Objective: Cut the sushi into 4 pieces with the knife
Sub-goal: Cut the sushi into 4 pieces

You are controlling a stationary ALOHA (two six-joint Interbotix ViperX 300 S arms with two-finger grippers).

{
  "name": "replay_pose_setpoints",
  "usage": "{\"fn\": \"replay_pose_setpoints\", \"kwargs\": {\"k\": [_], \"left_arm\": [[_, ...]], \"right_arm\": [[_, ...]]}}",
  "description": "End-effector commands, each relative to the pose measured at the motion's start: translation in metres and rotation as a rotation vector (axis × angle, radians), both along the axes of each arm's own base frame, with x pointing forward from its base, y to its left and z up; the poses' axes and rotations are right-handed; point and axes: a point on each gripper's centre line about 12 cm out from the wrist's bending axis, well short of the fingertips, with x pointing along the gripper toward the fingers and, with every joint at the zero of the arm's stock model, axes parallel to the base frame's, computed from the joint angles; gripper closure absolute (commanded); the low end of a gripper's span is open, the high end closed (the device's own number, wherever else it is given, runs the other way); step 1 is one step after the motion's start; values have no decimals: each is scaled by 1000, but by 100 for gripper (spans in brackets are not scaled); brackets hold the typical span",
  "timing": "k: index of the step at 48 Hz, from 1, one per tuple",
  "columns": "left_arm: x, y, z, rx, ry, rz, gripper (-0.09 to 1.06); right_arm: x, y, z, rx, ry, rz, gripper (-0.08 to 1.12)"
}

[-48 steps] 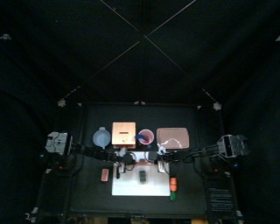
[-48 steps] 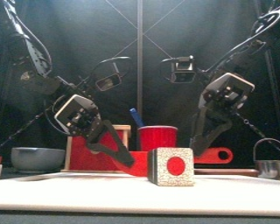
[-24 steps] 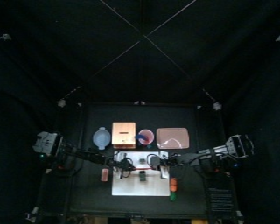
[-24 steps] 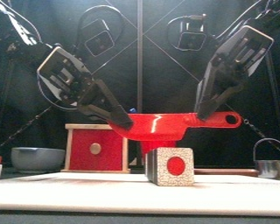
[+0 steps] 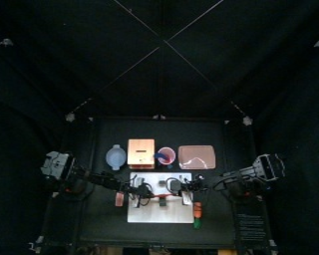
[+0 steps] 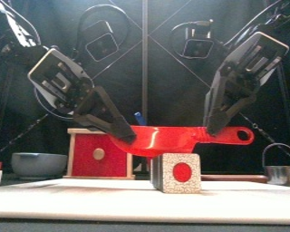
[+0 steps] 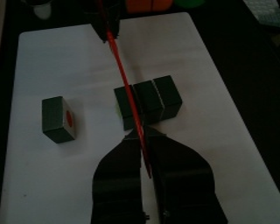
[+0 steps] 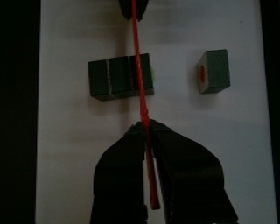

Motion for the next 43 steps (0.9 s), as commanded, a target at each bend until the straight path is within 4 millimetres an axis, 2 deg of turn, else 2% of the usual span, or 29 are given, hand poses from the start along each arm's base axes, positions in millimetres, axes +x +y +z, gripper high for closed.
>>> {"fn": "replay_pose_setpoints", "kwargs": {"k": [1, 21, 43], "left_arm": [[4, -17, 5, 0, -24, -47, 64], [4, -21, -9, -5, 17, -39, 64], [7, -17, -57, 25, 156, -18, 64]], "right_arm": [[3, -3, 2, 5, -7, -12, 85], [6, -2, -12, 8, 30, -16, 85], [10, 0, -46, 8, 117, -23, 85]]}}
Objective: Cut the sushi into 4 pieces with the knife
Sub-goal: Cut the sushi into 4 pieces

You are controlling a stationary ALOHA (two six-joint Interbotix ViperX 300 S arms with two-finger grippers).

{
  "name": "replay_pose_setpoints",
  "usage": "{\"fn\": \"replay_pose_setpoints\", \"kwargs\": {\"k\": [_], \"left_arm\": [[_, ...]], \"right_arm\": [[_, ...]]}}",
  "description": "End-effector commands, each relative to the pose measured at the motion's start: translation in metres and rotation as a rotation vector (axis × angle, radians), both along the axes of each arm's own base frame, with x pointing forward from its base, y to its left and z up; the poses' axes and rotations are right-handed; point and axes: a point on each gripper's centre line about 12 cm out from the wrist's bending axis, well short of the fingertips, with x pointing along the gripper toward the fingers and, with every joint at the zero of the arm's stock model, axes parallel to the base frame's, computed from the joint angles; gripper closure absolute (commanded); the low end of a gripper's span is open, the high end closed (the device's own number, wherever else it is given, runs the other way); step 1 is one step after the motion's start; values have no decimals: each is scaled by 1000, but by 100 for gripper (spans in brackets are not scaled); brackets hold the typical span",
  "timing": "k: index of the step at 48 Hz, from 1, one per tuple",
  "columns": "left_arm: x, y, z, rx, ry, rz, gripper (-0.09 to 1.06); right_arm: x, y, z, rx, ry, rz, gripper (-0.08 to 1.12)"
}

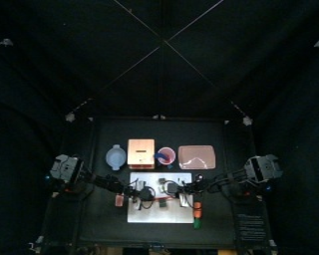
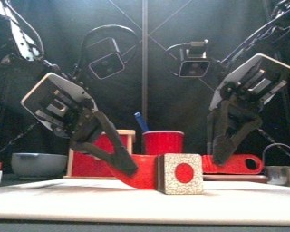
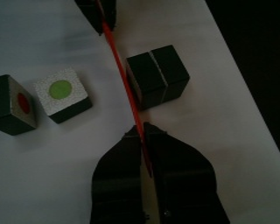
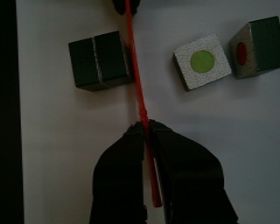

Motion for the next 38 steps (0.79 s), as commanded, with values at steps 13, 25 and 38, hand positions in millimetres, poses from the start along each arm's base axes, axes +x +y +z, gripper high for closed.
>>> {"fn": "replay_pose_setpoints", "kwargs": {"k": [13, 25, 38], "left_arm": [[11, 18, -1, 32, -2, 13, 64], [13, 40, 11, 65, -18, 23, 64], [16, 49, 27, 88, -56, 11, 64]], "right_arm": [[6, -9, 1, -10, -10, -17, 85], [9, -16, 16, -33, -45, -12, 85], [9, -17, 32, -40, -70, -8, 85]]}}
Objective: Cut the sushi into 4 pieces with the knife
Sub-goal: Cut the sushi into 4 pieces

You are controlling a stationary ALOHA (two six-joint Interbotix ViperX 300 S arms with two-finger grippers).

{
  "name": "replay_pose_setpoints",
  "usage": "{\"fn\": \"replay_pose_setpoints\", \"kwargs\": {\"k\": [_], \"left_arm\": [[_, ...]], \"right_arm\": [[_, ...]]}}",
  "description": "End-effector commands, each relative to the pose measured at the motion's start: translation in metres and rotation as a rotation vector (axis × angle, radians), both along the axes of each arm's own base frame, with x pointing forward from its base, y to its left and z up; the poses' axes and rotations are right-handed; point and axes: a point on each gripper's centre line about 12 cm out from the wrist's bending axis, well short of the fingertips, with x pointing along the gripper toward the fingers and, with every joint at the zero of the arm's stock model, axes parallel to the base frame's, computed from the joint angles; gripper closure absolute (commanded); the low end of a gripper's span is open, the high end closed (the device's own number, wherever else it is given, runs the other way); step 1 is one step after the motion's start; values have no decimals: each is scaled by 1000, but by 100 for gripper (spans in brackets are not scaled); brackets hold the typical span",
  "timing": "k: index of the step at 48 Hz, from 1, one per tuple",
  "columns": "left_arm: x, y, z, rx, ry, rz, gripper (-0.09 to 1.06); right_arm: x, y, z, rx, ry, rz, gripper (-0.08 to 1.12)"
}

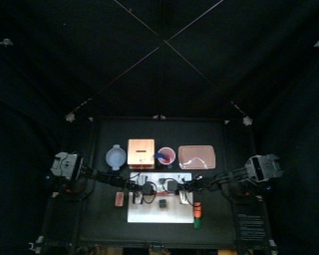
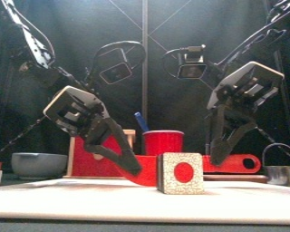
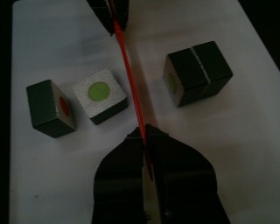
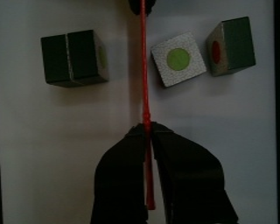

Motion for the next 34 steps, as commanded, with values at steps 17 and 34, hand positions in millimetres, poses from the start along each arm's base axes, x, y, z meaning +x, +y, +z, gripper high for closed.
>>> {"fn": "replay_pose_setpoints", "kwargs": {"k": [17, 34], "left_arm": [[0, -12, 55, 11, -117, -49, 64], [-7, -53, 60, -5, -130, -152, 64]], "right_arm": [[-1, 4, 58, 13, -141, 9, 85], [-5, 23, 55, 53, -160, 39, 85]]}}
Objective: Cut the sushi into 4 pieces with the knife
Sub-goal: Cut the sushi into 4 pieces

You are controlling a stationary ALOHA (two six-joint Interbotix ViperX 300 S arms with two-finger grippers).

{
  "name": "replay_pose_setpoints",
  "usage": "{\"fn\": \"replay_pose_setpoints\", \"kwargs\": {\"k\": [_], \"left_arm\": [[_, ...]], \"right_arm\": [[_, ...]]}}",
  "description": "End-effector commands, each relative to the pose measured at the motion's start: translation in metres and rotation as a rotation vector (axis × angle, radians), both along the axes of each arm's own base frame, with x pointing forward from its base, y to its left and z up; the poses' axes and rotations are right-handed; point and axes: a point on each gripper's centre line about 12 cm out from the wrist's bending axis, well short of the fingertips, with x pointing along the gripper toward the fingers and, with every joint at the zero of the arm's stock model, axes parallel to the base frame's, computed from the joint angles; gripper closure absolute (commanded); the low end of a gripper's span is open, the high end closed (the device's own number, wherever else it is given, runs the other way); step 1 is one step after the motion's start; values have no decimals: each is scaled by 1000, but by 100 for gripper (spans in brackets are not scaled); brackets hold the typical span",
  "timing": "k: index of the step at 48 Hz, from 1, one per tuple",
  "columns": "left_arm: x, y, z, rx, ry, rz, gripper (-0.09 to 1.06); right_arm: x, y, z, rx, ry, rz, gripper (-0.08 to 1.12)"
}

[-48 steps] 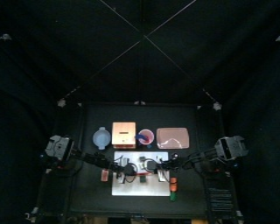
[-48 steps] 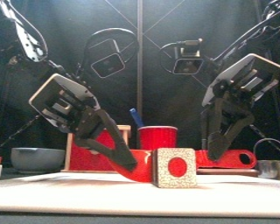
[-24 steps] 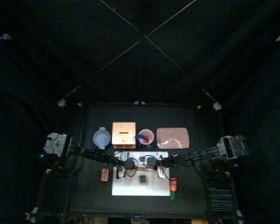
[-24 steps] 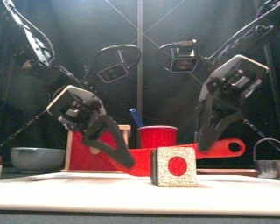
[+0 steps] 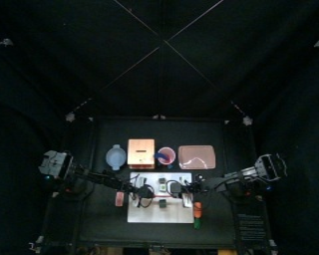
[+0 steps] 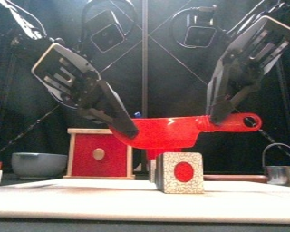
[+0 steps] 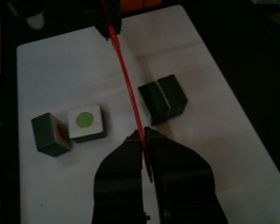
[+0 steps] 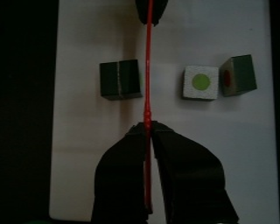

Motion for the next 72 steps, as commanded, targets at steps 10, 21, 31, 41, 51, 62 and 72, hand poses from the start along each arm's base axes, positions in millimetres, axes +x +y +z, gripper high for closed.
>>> {"fn": "replay_pose_setpoints", "kwargs": {"k": [10, 21, 31, 41, 51, 62, 72], "left_arm": [[0, -21, 5, -24, -17, -37, 64], [1, -28, -4, -37, 9, -33, 64], [-1, -33, -5, -46, 14, -35, 64], [-2, -35, -6, -46, 18, -42, 64], [-1, -38, -10, -48, 30, -42, 64], [-1, -43, -20, -57, 54, -37, 64], [2, -47, -27, -58, 71, -38, 64]], "right_arm": [[-1, 1, 5, 36, -52, -15, 85], [-1, 4, -5, 46, -24, -19, 85], [0, 9, -13, 52, 2, -15, 85], [1, 11, -15, 50, 9, -11, 85], [1, 10, -19, 48, 19, -12, 85], [2, 11, -30, 43, 49, -12, 85], [5, 11, -34, 41, 61, -13, 85]]}}
